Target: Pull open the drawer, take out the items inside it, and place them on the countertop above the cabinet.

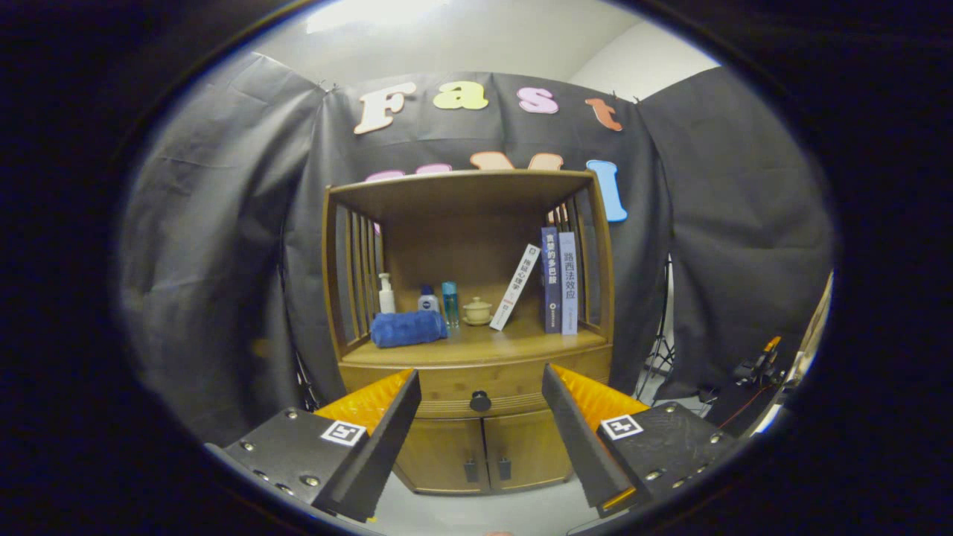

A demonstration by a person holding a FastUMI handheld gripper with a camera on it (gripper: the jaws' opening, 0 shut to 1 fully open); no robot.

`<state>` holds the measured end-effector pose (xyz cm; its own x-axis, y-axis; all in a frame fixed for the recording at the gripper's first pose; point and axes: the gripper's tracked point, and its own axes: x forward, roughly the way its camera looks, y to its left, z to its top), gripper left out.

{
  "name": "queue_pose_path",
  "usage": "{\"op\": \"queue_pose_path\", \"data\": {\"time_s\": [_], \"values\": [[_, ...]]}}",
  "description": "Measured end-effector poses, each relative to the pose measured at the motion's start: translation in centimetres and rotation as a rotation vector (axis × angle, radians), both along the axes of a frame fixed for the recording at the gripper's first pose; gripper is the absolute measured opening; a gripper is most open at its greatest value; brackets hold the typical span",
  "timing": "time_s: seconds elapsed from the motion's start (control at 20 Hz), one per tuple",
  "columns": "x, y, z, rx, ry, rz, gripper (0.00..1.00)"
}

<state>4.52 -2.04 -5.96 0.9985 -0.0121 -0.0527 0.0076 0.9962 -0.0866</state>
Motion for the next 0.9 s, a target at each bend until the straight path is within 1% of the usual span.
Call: {"op": "queue_pose_path", "data": {"time_s": [0.15,0.35,0.5,0.55,0.6,0.65,0.75,0.8,0.85,0.9], "values": [[3.0,-0.7,-2.7,-0.015,0.016,0.009,0.99],[7.2,-1.6,-8.1,-0.014,0.063,0.019,0.99],[11.6,-1.2,-11.3,-0.026,0.064,0.048,0.99],[13.1,-0.5,-12.3,-0.024,0.059,0.074,0.99],[14.7,-0.2,-13.4,-0.040,0.056,0.096,0.99],[15.9,-0.2,-15.0,-0.069,0.075,0.093,0.99],[17.4,-0.2,-18.4,-0.102,0.126,0.089,0.89],[18.3,-0.3,-19.8,-0.108,0.145,0.093,0.89],[19.2,-0.5,-20.0,-0.105,0.146,0.090,0.89],[19.8,-0.6,-19.7,-0.079,0.135,0.094,0.85]]}}
